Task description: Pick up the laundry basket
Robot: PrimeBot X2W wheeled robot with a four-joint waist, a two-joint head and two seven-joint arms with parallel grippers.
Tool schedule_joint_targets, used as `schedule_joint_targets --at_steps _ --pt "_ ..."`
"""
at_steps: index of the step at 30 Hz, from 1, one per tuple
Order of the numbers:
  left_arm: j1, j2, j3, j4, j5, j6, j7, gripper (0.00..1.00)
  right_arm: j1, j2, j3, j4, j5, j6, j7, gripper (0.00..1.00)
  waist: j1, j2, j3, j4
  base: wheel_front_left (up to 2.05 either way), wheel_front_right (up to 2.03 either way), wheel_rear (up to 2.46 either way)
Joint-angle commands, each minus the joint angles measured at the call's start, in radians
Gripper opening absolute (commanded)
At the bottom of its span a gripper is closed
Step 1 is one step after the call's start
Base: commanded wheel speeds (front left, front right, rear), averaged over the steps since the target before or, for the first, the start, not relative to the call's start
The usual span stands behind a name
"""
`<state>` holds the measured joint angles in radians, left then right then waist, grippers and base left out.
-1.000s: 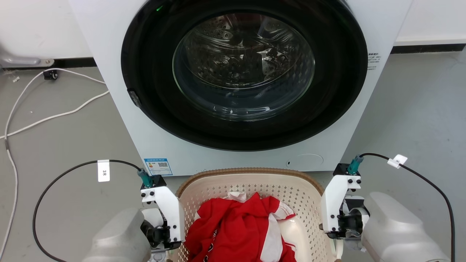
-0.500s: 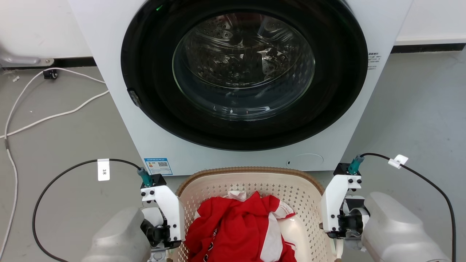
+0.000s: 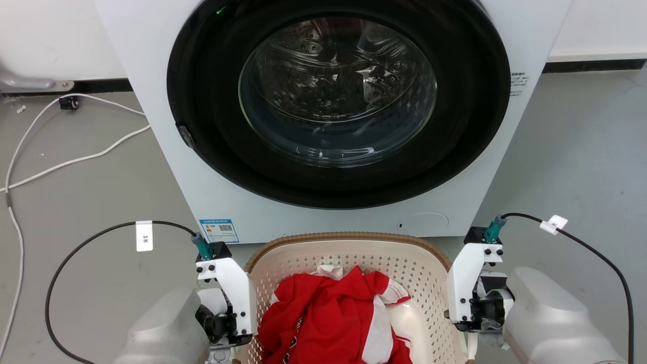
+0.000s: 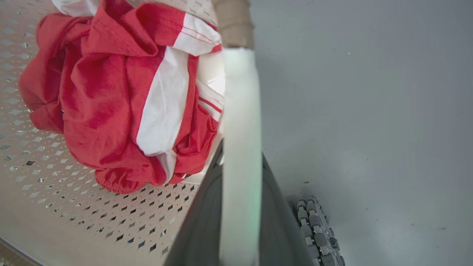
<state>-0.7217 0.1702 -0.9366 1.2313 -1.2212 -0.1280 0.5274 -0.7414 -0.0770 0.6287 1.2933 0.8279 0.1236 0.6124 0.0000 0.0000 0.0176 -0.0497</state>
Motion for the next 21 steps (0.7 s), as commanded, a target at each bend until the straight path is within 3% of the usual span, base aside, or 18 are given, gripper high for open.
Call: schedule_joint_targets --at_steps 1,21 --pt "-0.012 -0.011 -0.002 -0.012 -0.009 -0.005 -0.004 0.0 0.006 0.01 -0.003 -0.007 0.003 0.013 -0.001 0.0 0.0 0.0 0.001 0.0 0.0 0.0 0.0" --pt "-0.011 -0.011 -0.025 -0.01 -0.021 -0.005 -0.015 0.0 0.015 0.009 -0.021 -0.007 -0.012 0.013 0.004 0.0 0.0 0.0 0.002 0.002 0.0 0.0 0.0"
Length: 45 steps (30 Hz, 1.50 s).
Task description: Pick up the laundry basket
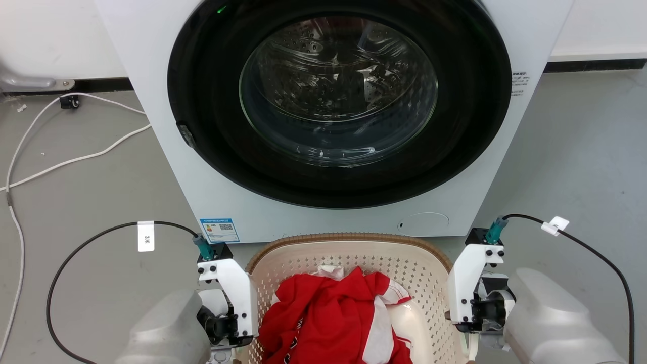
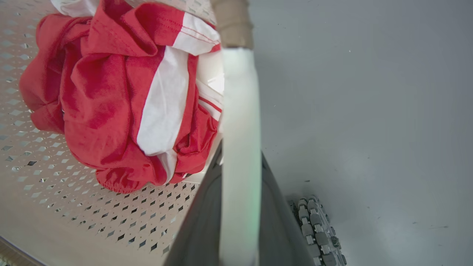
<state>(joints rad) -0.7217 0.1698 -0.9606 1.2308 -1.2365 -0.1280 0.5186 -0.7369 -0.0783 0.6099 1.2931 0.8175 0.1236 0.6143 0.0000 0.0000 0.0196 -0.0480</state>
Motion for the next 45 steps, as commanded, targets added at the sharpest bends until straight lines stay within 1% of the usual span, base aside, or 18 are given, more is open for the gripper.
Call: schedule_joint_targets --at_steps 1,45 --pt "-0.011 -0.011 -0.002 -0.009 -0.007 -0.005 -0.006 0.0 0.012 0.01 -0.003 -0.006 -0.003 0.013 0.002 0.0 0.0 0.0 0.0 0.001 0.0 0.0 0.0" --pt "-0.014 -0.007 -0.038 -0.003 -0.039 -0.005 -0.015 0.0 0.017 0.018 -0.051 -0.006 -0.035 0.013 -0.003 0.0 0.0 0.0 0.006 -0.001 0.0 0.0 0.0"
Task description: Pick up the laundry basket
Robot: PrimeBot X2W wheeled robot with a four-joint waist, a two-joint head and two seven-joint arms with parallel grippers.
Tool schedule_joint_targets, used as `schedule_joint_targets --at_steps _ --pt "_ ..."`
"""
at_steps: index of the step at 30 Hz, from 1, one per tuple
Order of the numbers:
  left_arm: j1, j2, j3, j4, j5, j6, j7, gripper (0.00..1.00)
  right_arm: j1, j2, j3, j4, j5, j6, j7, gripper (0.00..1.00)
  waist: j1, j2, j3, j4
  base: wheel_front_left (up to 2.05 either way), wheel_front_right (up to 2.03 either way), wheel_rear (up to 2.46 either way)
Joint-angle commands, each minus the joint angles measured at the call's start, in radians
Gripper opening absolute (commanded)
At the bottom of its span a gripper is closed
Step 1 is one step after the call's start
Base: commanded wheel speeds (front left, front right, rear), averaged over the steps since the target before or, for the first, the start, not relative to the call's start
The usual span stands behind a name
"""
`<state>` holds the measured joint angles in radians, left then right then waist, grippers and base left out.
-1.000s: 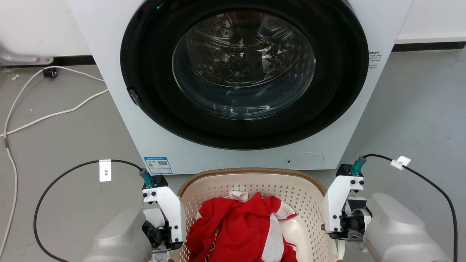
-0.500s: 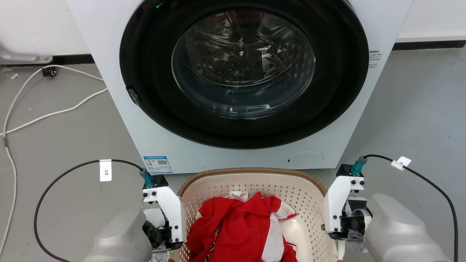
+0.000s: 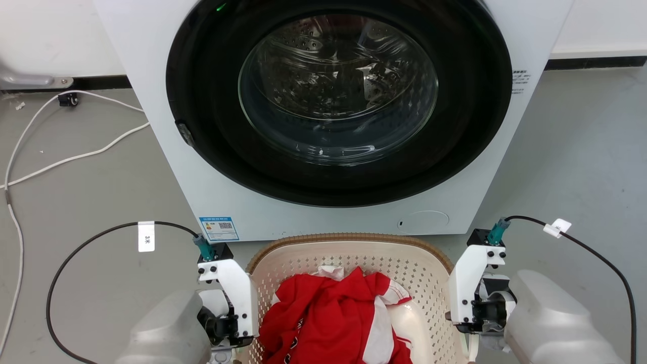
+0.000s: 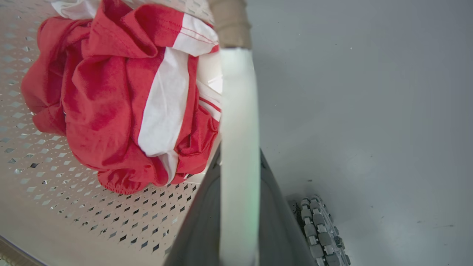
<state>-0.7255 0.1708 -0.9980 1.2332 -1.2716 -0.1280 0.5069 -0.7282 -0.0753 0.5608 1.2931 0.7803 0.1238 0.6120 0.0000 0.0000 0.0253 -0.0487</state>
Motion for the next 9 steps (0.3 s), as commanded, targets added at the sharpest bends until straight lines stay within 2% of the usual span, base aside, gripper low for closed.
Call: schedule_joint_targets --at_steps 1,9 --pt "-0.012 -0.008 -0.001 -0.005 -0.005 -0.005 -0.004 0.0 0.008 0.015 -0.003 -0.006 0.002 0.013 -0.001 0.0 0.0 0.0 0.001 0.0 0.0 0.0 0.0" --pt "-0.017 -0.009 -0.007 -0.001 -0.01 -0.005 -0.007 0.0 0.001 0.019 -0.007 -0.006 -0.005 0.013 -0.007 0.0 0.0 0.0 0.006 0.0 0.0 0.0 0.0"
